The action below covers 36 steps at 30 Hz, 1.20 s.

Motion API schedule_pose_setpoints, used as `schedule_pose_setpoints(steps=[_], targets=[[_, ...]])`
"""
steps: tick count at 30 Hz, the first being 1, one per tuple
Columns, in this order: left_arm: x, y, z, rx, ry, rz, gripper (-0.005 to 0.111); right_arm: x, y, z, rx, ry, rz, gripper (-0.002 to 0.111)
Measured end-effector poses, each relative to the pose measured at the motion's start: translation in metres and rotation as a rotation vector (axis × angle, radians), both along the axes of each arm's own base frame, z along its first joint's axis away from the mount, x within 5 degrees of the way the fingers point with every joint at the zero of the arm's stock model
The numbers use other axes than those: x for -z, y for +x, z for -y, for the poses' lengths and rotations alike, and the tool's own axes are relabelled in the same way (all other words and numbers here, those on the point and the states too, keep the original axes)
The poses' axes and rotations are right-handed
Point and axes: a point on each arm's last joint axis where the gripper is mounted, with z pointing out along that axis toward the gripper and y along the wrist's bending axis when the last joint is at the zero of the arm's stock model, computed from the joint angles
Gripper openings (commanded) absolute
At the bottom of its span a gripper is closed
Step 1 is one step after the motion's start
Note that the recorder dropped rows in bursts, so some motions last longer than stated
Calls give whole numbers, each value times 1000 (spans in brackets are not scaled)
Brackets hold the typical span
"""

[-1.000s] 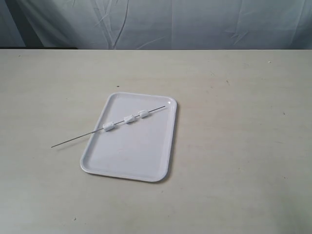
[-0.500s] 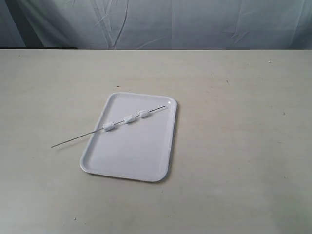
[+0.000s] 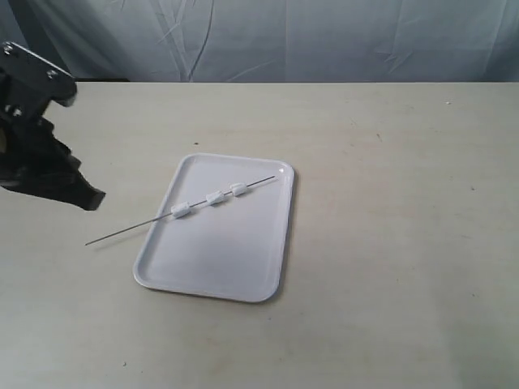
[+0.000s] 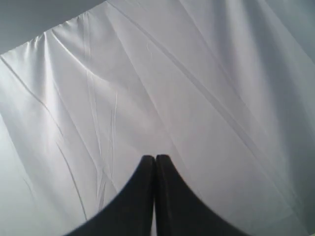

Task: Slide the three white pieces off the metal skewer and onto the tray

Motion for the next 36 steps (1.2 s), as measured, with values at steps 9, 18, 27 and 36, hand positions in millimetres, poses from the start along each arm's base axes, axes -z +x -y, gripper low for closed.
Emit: schedule_pose_setpoints(steps=[9, 18, 27, 36], targets=[[42, 45, 25, 231, 131, -200, 19, -79, -7, -5, 51, -305, -211, 6], [69, 69, 38, 309, 158, -365, 38, -49, 61, -27, -249, -491, -872, 36], [93, 80, 42, 373, 192, -361, 38, -45, 66, -30, -275, -494, -907, 36], [108, 79, 42, 383, 206, -417, 24, -45, 66, -30, -275, -494, -907, 36]])
